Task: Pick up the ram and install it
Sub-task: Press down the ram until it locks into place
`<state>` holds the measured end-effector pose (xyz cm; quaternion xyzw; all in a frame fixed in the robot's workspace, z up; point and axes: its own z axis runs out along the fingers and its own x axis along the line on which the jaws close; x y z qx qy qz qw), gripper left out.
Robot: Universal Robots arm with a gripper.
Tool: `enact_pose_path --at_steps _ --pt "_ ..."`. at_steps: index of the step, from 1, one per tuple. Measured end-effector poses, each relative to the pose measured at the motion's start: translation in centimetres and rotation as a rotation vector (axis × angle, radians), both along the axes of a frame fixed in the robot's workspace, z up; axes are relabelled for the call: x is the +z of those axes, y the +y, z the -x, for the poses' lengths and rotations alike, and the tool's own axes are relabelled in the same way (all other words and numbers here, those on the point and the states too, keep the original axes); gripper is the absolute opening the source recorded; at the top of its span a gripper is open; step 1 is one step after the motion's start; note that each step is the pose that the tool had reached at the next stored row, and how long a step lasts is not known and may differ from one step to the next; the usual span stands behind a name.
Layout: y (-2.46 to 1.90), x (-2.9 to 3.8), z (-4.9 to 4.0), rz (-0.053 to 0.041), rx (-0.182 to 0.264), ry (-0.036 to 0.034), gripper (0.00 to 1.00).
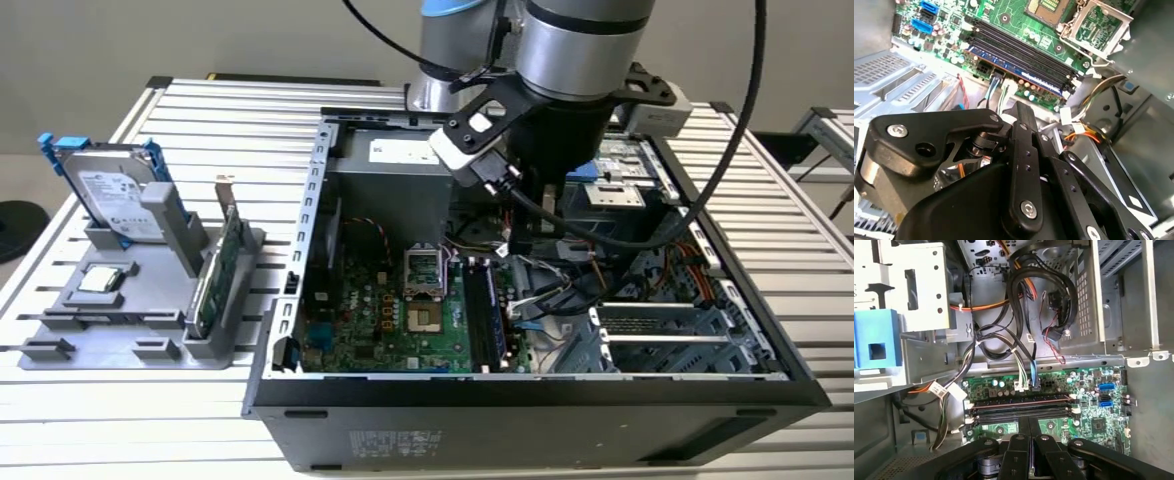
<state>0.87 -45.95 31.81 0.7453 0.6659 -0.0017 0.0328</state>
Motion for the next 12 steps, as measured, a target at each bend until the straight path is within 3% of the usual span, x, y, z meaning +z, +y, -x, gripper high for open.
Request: enact_pose_path --at_steps 5,12 --pt "0.0 0.73 0.0 0.0001 0.0 0.0 0.0" --pt "0.0 0.8 0.0 -0.0001 0.0 0.0 0.0"
